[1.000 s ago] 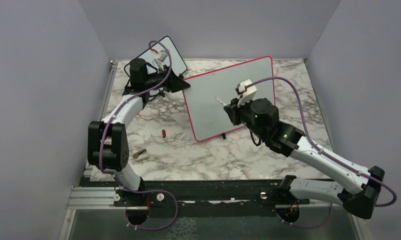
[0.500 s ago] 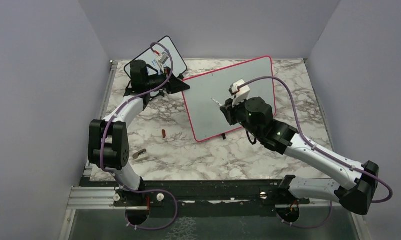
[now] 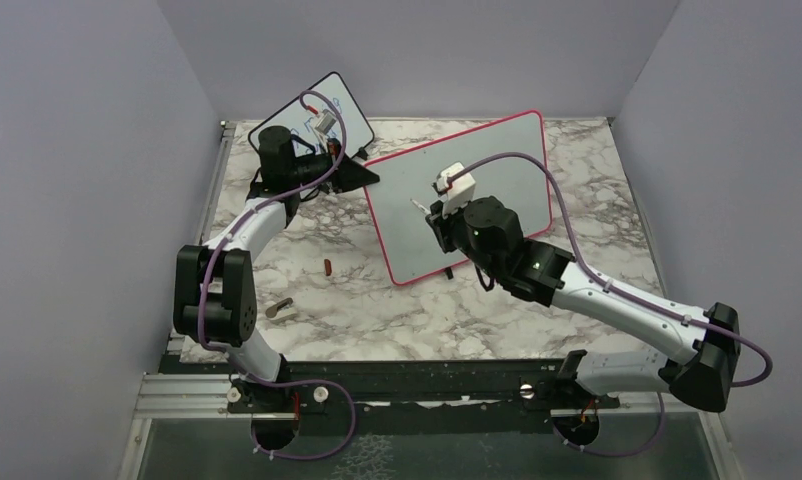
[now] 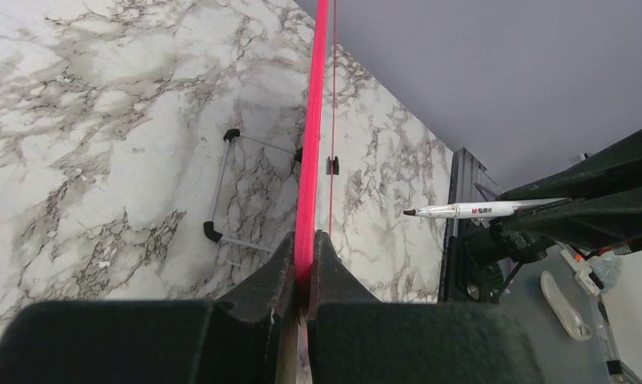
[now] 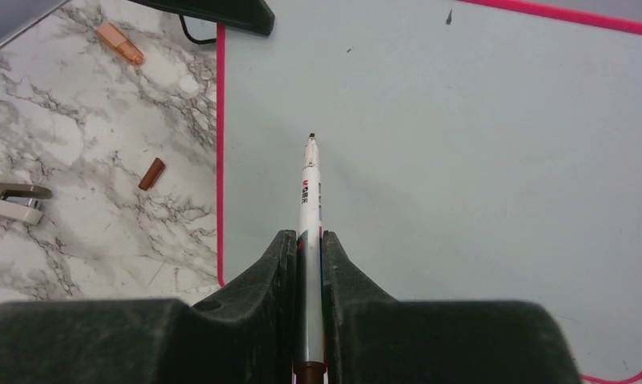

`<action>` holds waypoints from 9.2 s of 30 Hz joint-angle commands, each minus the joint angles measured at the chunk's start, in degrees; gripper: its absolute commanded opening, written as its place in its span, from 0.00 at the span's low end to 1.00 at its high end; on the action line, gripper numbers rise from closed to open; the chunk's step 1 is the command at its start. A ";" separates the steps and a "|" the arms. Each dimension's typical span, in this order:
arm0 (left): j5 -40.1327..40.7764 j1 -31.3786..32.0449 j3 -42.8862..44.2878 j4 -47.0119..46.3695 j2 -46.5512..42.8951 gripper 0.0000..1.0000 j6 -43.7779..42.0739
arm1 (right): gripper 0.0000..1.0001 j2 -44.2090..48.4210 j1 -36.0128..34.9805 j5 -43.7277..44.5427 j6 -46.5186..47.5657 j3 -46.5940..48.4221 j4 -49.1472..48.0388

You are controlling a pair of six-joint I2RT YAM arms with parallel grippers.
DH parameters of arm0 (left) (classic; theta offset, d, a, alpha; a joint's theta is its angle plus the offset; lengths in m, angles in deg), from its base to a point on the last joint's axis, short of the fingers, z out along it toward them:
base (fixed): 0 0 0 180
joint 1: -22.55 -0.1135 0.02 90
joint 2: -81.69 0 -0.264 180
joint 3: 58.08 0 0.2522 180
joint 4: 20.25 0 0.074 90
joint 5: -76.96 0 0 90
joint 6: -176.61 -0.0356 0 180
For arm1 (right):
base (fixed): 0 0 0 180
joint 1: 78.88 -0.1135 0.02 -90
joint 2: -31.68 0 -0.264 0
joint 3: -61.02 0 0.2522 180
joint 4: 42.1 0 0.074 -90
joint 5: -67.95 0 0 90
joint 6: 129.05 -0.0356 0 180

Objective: Write a sentence on the whiteboard

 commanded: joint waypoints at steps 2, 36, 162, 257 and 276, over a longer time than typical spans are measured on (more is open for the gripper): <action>1.84 1.07 -3.43 0.75 -2.73 0.00 -1.52 | 0.01 -1.93 -3.00 7.85 0.95 4.93 0.98; 2.95 1.43 -3.72 0.66 -1.72 0.00 -1.61 | 0.01 -10.22 -8.06 14.83 0.05 9.04 -2.39; 2.01 1.43 -3.19 0.66 -1.38 0.00 -0.55 | 0.00 -17.50 -8.54 21.12 -1.76 9.28 -2.25; 1.96 1.43 -3.10 0.57 -1.60 0.00 -0.20 | 0.00 -19.32 -5.69 19.93 -3.28 12.21 -5.74; 2.00 1.41 -3.10 0.57 -1.49 0.00 -0.12 | 0.00 -18.97 -5.64 16.89 -6.33 12.43 -0.36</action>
